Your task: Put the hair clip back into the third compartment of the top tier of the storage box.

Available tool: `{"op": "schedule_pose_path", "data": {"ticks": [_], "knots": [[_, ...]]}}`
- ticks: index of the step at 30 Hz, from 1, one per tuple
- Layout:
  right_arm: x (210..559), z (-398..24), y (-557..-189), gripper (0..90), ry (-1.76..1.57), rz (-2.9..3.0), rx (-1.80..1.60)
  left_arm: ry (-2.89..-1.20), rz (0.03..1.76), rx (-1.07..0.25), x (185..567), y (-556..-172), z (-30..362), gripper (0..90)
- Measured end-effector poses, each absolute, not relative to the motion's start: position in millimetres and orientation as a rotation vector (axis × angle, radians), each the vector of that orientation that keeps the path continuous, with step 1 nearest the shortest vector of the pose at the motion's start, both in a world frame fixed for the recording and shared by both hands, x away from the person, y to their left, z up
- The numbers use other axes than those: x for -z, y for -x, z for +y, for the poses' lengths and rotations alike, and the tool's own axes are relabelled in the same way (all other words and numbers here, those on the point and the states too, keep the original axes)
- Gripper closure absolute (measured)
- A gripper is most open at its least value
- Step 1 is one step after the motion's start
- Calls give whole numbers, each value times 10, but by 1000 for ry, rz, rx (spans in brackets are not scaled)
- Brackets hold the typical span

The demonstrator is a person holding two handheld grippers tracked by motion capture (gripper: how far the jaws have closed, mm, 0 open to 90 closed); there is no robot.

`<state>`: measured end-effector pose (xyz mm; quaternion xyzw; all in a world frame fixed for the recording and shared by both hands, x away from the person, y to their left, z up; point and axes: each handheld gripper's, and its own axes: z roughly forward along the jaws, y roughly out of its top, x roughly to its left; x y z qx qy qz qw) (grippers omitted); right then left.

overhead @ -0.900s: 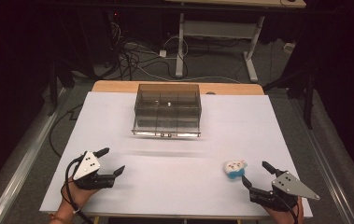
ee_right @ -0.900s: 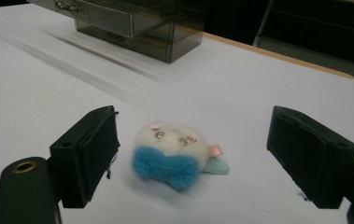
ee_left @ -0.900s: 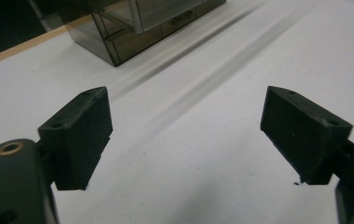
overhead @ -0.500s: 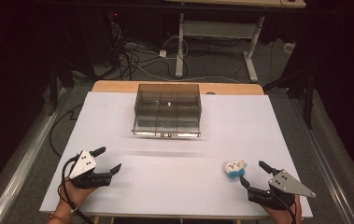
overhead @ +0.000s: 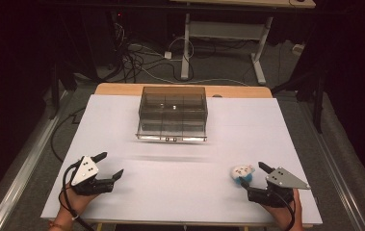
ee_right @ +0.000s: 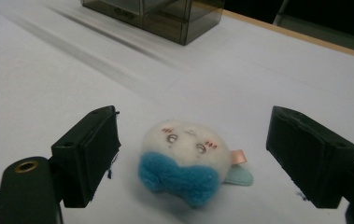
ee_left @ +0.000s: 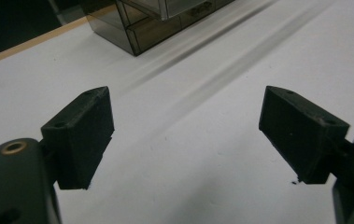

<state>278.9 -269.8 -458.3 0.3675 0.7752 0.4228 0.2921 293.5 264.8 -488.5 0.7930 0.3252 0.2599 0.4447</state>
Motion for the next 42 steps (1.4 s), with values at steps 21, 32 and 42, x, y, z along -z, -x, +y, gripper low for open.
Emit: {"op": "schedule_pose_path", "data": {"ticks": [21,32,42], "knots": [[4777,-2441,-3042,222,-1049,2230,-846,-2011,799,-651,4931,-2803,2638,173],[4795,-2443,-3082,321,-1102,2239,-791,-2023,784,-648,4937,-2810,2607,173],[4767,-2478,-3024,341,-1035,2217,-865,-2027,776,-637,4949,-2820,2591,174]]}}
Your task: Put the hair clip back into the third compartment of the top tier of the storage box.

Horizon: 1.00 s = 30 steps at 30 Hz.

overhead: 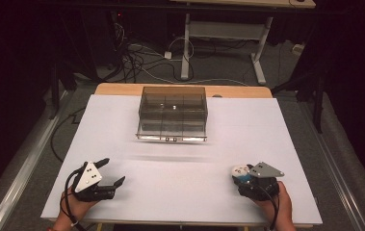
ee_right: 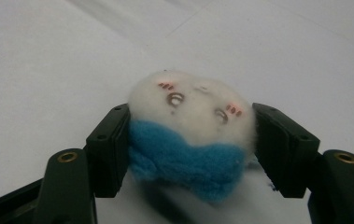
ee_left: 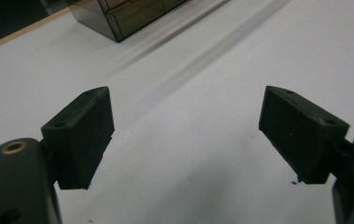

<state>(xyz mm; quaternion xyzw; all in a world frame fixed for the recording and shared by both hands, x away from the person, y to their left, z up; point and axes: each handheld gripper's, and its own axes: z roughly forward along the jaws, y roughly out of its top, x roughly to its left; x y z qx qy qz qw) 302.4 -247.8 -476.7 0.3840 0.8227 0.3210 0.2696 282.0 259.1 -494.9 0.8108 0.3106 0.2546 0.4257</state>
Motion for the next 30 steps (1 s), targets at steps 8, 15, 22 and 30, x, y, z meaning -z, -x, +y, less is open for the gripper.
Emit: {"op": "schedule_pose_path", "data": {"ticks": [8,15,22,30], "knots": [[4684,-2525,-2962,344,-990,2175,-933,-2031,771,-652,4936,-2798,2579,174],[4594,-2552,-2911,345,-960,2138,-966,-2028,773,-651,4934,-2796,2597,174],[4530,-2571,-2902,345,-943,2119,-987,-2028,775,-655,4934,-2790,2605,174],[4506,-2544,-2898,345,-913,2110,-988,-2038,774,-656,4942,-2777,2603,174]]}}
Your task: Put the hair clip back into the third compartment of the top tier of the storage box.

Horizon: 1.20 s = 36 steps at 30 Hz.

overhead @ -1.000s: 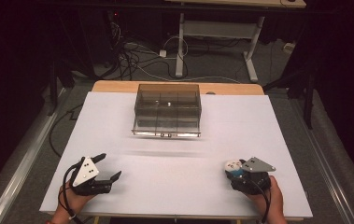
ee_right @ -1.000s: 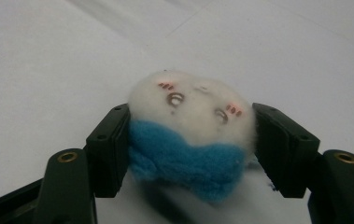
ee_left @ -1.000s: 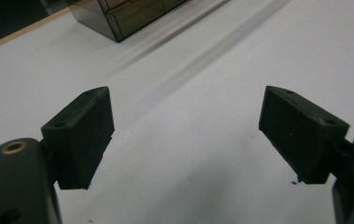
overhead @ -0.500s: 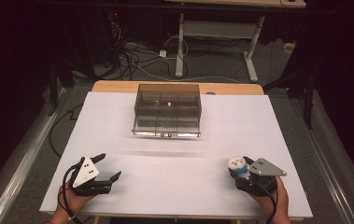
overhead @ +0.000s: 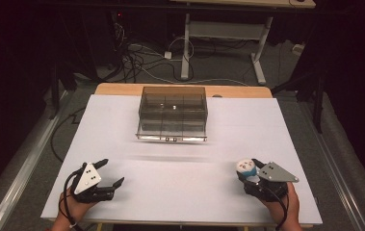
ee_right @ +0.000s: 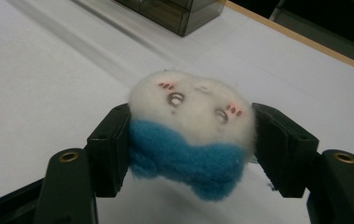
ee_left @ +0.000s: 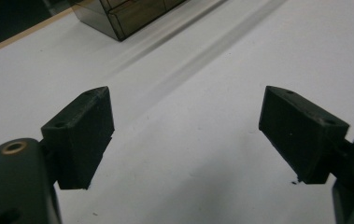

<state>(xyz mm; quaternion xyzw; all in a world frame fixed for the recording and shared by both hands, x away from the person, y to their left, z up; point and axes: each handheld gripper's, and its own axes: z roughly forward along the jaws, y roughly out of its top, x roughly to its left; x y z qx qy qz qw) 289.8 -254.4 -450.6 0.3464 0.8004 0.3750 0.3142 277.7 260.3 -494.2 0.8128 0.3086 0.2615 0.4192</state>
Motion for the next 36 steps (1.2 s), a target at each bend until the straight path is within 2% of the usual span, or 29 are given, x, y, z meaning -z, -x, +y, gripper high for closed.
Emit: {"op": "schedule_pose_path", "data": {"ticks": [13,36], "knots": [[4449,-2425,-2978,345,-862,2119,-1002,-2035,780,-669,4950,-2766,2622,174],[4072,-2074,-3271,344,-725,2125,-1014,-2030,778,-664,4940,-2750,2655,174]]}}
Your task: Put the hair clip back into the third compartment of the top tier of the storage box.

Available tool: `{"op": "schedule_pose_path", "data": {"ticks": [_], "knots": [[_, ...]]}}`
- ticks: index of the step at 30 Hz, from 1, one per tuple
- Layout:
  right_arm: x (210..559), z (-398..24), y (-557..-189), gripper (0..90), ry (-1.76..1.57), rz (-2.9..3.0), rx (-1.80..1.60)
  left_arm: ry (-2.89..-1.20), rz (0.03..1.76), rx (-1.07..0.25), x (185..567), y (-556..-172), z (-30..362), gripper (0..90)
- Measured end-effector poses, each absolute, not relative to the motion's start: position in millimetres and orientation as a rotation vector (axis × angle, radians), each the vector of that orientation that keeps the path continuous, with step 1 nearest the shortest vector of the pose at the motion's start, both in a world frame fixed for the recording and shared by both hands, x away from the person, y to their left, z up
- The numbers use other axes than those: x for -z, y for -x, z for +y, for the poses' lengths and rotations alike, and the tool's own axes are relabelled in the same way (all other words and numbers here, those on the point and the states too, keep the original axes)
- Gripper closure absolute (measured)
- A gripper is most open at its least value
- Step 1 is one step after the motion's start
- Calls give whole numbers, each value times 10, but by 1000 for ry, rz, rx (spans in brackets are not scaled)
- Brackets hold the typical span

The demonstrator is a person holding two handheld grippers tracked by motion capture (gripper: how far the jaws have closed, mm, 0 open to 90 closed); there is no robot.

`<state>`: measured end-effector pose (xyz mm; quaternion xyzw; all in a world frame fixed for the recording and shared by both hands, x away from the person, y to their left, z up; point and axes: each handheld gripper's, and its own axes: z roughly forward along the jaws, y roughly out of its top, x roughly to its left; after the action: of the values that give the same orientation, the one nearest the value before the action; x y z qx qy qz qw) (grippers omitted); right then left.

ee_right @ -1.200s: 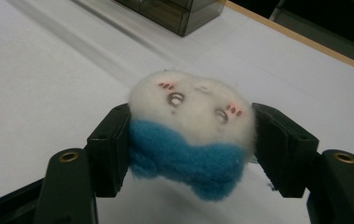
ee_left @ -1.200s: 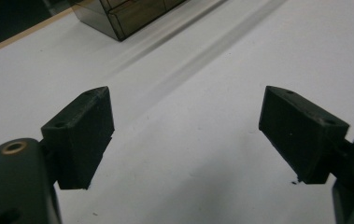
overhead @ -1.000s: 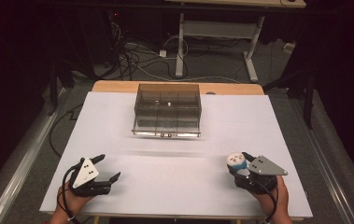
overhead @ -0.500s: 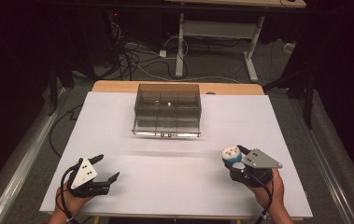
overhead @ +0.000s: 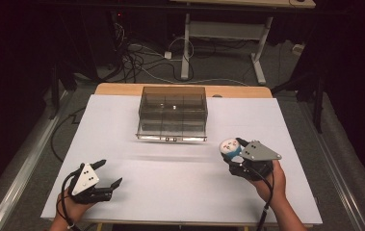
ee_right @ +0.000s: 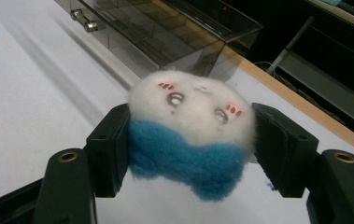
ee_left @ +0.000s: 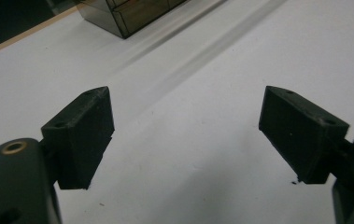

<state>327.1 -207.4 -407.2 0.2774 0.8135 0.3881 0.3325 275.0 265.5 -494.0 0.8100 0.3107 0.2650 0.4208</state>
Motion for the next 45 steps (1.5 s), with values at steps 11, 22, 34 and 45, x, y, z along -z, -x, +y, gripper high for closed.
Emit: {"op": "schedule_pose_path", "data": {"ticks": [11,22,34,45], "knots": [[3925,-1743,-3494,344,-633,2151,-1025,-2033,772,-661,4940,-2753,2651,174],[3935,-1381,-3764,340,-596,2211,-1016,-2034,775,-658,4943,-2758,2666,174],[4015,-1139,-4070,335,-654,2250,-968,-2045,768,-649,4952,-2763,2668,174],[4059,-1072,-4241,326,-736,2280,-957,-2046,771,-650,4954,-2766,2661,173]]}}
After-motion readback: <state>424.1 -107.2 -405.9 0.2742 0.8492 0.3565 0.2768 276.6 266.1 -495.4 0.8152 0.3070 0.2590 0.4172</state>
